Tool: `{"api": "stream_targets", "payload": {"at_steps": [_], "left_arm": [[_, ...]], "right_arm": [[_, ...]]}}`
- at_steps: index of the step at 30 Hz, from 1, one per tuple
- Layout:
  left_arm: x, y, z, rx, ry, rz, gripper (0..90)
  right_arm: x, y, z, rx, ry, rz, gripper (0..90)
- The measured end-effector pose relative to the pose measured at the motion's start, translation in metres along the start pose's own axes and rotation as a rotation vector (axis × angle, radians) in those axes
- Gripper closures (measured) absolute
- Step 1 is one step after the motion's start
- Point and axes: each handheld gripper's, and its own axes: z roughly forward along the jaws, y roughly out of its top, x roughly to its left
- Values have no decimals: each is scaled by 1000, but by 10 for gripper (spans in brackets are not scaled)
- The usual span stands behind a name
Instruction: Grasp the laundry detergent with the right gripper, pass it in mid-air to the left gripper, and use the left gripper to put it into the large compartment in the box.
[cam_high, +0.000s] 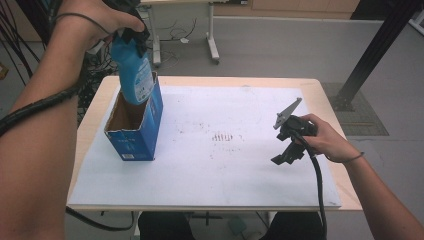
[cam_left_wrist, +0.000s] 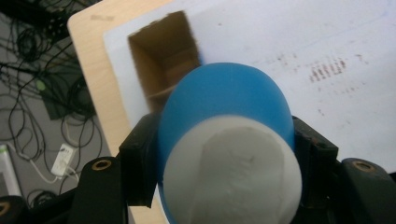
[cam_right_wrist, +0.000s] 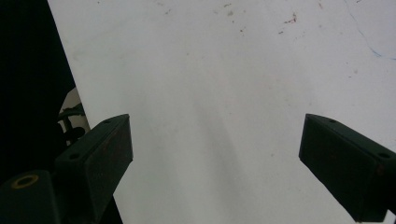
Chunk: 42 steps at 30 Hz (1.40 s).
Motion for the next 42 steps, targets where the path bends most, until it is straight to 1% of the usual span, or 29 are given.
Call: {"api": "stream_targets", "payload": {"at_steps": [1,2,3,4,5,6,7,8,9,11,12,14,18,24,25,30,31,34,36,38,39,42], "left_arm": [[6,0,1,2,11,-26,377],[6,0,1,2,11,-26,377],[12,-1,3,9,23,-52,377],[12,-1,3,9,23,-52,377],[15,-1,4,11,27,-61,377],[24,-1,5,13,35,-102,377],[24,-1,5,13,35,-102,377],[27,-2,5,13,38,-112,377],[33,-2,5,15,42,-133,377],[38,-3,5,15,36,-153,377],[38,-3,5,15,36,-153,376],[44,-5,5,8,20,-180,377],[47,-5,7,7,10,-192,377],[47,-6,14,19,15,-194,377],[48,-6,18,18,9,-200,377],[48,-8,26,23,-2,-204,377],[48,-8,32,33,-3,-205,377],[47,-9,36,38,0,-205,377],[46,-9,40,42,-4,-205,377],[46,-10,48,54,-19,-209,377],[46,-10,48,54,-19,-209,377],[44,-10,56,61,-22,-206,377]], "right_arm": [[0,0,0,0,1,-1,91],[0,0,0,0,1,-1,91],[0,-1,0,-1,2,0,90],[0,-1,0,-1,2,0,90],[-1,-1,1,0,-4,1,88],[-1,-1,1,0,-6,4,88],[-1,-1,1,0,-6,4,88],[-1,-2,1,4,-7,4,87],[-1,-2,2,4,-11,3,87],[-1,-2,2,10,-13,1,87],[-1,-2,3,8,-15,3,87],[-1,-1,3,12,-12,1,87],[0,1,4,12,-11,-2,87],[1,1,5,17,-2,-4,87],[1,0,4,15,-2,0,87],[0,0,4,15,-4,1,87],[0,-1,4,13,-5,2,87],[1,-1,4,15,-3,5,87],[0,-2,5,11,-1,6,87],[1,-2,6,13,-3,8,87],[1,-2,6,13,-3,8,87],[1,-2,6,10,2,3,87]]}}
